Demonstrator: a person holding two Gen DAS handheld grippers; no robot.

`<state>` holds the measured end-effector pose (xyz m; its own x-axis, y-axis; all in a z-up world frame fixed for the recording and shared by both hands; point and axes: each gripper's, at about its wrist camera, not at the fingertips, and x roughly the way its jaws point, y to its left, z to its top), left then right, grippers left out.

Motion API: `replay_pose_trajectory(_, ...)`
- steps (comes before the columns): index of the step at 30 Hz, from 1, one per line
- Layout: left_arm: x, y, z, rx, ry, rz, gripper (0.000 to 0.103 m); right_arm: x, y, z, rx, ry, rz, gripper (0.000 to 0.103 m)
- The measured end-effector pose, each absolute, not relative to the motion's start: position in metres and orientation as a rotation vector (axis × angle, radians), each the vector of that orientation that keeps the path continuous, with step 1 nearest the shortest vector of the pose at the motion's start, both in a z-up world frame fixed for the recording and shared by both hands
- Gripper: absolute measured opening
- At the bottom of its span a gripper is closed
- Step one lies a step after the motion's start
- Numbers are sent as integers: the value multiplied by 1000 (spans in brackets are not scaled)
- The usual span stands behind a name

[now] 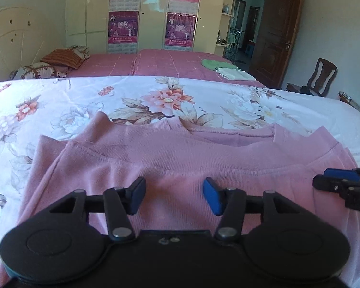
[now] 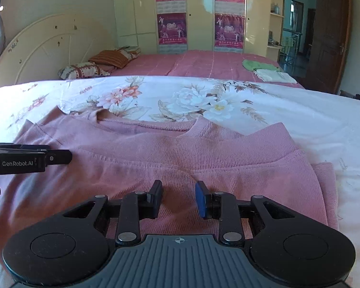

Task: Fold small clothes
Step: 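Move the left tool to the side edge of the folded sweatshirt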

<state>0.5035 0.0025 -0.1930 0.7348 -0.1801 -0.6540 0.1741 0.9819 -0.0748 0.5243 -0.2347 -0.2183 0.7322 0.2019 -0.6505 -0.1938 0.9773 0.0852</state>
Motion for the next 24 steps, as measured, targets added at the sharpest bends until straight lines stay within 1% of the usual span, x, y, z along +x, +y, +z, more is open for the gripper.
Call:
replay_pose_trajectory(3,482,12,-190,-5,713,-189,55,505,-242,-214,32,723,206,29)
replay_pose_trajectory(7,464,23,-203,12,732,-171,58,488,-241,-227,-57,774,177,29)
replay_pose_trajectory(11,460,40,-202,-19,755,-101,59,474,-254,-231,-94,783,122,29)
replay_pose_trajectory(12,459,46,-202,-35,765,-84,59,470,-260,-233,-90,792,103,37)
replay_pose_trajectory(13,456,51,-202,-38,770,-77,59,468,-266,-232,-74,799,82,42)
replay_pose_trajectory(14,453,51,-200,-27,771,-77,59,467,-270,-229,-47,810,73,45)
replay_pose_trajectory(15,450,50,-198,-21,771,-76,57,466,-271,-224,-19,813,75,45)
replay_pose_trajectory(20,432,32,-188,-43,766,-116,57,459,-232,-199,19,741,177,45)
replay_pose_trajectory(24,426,9,-192,1,780,-141,58,469,-181,-198,-30,724,249,45)
